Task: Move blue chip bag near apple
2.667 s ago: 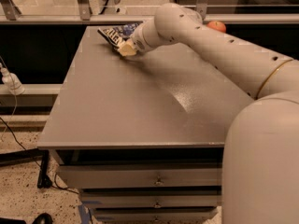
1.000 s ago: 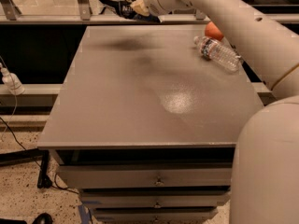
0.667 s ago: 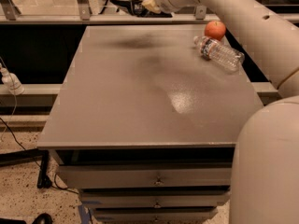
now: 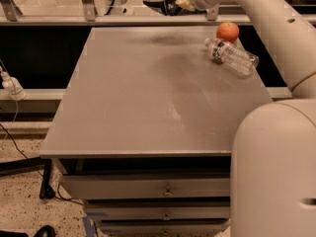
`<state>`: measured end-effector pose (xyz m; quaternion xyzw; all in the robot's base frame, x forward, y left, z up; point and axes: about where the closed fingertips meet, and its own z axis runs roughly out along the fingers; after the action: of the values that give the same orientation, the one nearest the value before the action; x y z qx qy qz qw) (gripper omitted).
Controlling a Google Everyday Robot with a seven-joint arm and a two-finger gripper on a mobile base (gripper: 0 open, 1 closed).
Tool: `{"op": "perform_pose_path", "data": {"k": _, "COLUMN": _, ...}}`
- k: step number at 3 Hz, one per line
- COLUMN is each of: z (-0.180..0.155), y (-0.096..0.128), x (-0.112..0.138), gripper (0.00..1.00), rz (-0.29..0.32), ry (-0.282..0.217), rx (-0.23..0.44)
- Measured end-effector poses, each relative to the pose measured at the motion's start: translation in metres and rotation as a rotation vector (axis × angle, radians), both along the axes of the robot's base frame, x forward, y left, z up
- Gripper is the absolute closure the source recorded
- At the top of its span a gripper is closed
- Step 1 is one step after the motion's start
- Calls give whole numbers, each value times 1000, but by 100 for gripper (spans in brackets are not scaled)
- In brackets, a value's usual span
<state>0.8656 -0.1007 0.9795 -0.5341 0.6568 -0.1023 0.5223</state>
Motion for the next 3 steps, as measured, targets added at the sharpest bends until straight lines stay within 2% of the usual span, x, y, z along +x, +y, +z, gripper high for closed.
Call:
{"op": "perform_pose_path", "data": {"k": 2, "z": -35, "y": -28, "x": 27, "gripper": 100, "rz": 23, "ry": 39, "rx": 20}}
{"op": "perform_pose_path", "data": {"k": 3, "z": -46, "y": -36, "x": 29, "gripper": 100, "rz": 23, "ry": 68, "rx": 10}}
